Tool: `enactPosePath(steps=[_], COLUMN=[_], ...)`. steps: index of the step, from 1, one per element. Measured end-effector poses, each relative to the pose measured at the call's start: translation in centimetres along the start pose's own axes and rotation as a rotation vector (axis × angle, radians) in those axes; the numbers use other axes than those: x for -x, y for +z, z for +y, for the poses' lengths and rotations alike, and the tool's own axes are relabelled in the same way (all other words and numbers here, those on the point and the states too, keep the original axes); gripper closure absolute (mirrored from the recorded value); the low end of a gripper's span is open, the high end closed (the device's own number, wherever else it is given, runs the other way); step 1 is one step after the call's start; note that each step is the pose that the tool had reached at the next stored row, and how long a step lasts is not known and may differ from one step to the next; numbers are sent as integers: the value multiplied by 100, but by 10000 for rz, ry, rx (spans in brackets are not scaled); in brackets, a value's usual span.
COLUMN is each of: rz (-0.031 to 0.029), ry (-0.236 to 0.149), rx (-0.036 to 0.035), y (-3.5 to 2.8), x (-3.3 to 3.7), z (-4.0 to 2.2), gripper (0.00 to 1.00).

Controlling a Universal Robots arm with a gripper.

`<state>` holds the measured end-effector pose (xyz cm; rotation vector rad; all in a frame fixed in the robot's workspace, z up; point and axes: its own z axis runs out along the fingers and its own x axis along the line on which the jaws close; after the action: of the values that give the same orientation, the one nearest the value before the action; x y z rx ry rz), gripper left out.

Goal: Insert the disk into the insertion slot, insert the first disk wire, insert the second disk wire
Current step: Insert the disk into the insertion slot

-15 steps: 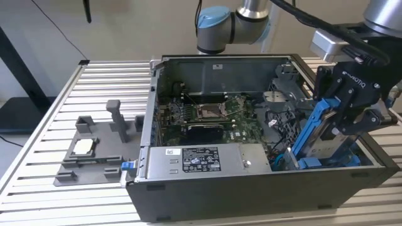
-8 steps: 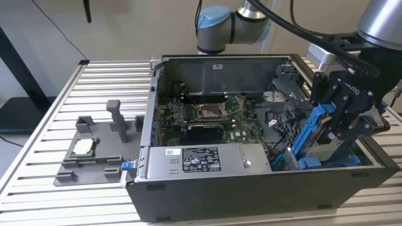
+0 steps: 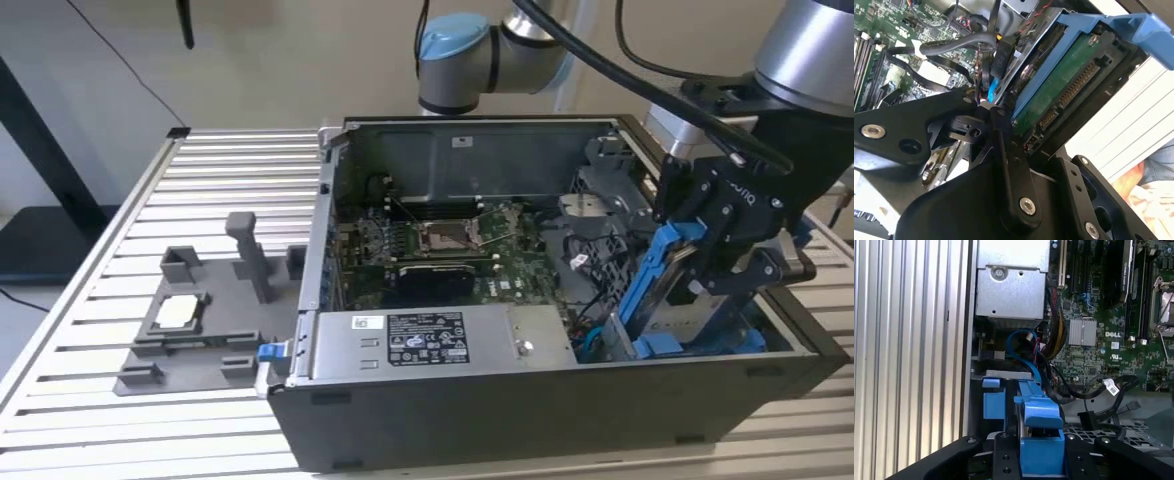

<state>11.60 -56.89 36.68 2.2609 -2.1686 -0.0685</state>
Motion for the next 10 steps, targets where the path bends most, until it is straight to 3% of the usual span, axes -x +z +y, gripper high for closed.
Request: enactPosePath(steps=[6, 8, 9, 10], rz=[-14, -4, -2, -3], ry=[-5, -3, 0, 0], rx=[-3, -1, 0, 0], y=[5, 2, 1, 1], x=[2, 0, 0, 0], z=[-2, -2, 0, 0], gripper=[66, 61, 53, 53])
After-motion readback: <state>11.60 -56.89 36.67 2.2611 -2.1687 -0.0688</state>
